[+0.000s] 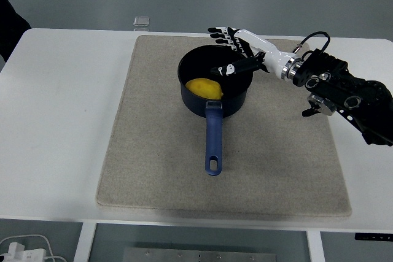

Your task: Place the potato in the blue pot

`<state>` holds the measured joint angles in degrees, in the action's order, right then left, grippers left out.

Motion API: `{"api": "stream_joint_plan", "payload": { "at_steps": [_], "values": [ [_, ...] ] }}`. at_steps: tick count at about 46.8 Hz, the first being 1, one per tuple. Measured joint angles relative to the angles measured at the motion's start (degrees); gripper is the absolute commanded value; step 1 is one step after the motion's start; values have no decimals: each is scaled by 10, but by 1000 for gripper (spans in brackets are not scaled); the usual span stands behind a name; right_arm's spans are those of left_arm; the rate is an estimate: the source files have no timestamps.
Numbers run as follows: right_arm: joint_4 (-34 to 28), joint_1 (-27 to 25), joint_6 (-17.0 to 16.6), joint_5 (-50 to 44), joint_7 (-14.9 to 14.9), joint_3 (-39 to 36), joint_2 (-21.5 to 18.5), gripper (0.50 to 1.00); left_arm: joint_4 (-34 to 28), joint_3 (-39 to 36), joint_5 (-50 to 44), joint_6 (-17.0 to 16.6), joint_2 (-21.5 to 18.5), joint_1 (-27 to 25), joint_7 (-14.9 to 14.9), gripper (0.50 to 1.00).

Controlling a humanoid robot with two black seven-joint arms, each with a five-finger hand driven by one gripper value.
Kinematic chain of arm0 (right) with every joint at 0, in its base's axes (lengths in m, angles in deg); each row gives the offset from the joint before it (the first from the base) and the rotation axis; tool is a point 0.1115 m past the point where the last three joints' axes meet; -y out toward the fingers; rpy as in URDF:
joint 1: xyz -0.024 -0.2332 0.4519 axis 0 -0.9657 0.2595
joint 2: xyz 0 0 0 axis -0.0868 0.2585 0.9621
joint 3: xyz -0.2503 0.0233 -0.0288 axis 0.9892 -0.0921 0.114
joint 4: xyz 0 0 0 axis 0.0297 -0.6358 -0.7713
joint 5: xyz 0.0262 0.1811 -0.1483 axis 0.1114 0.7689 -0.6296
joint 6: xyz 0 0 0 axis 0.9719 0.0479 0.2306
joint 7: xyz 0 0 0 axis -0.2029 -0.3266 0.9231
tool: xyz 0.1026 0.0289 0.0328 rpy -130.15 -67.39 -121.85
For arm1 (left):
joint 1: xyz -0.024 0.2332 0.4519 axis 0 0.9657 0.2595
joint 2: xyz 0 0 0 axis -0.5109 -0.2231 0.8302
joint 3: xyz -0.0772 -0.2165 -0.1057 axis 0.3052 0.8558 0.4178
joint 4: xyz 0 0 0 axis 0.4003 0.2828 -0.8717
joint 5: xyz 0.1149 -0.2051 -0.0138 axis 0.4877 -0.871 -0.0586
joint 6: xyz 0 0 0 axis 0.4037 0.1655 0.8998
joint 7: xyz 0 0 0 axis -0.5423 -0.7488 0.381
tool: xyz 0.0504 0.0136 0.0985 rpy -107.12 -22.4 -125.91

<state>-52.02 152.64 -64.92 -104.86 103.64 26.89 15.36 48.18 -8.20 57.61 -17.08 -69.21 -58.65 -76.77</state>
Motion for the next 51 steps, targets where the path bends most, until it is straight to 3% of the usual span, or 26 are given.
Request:
{"api": "stream_joint_plan", "payload": {
  "at_steps": [22, 38, 51],
  "values": [
    [-2, 0, 7, 5, -1, -8, 27, 924, 0, 0, 0, 0, 0, 0, 0, 996],
    [-59, -39, 6, 49, -31, -107, 29, 926, 0, -1, 0, 0, 0, 0, 0, 996],
    [-64, -76, 4, 149, -59, -197, 30, 926, 0, -2, 0, 1, 0, 0, 0, 996]
  ]
}}
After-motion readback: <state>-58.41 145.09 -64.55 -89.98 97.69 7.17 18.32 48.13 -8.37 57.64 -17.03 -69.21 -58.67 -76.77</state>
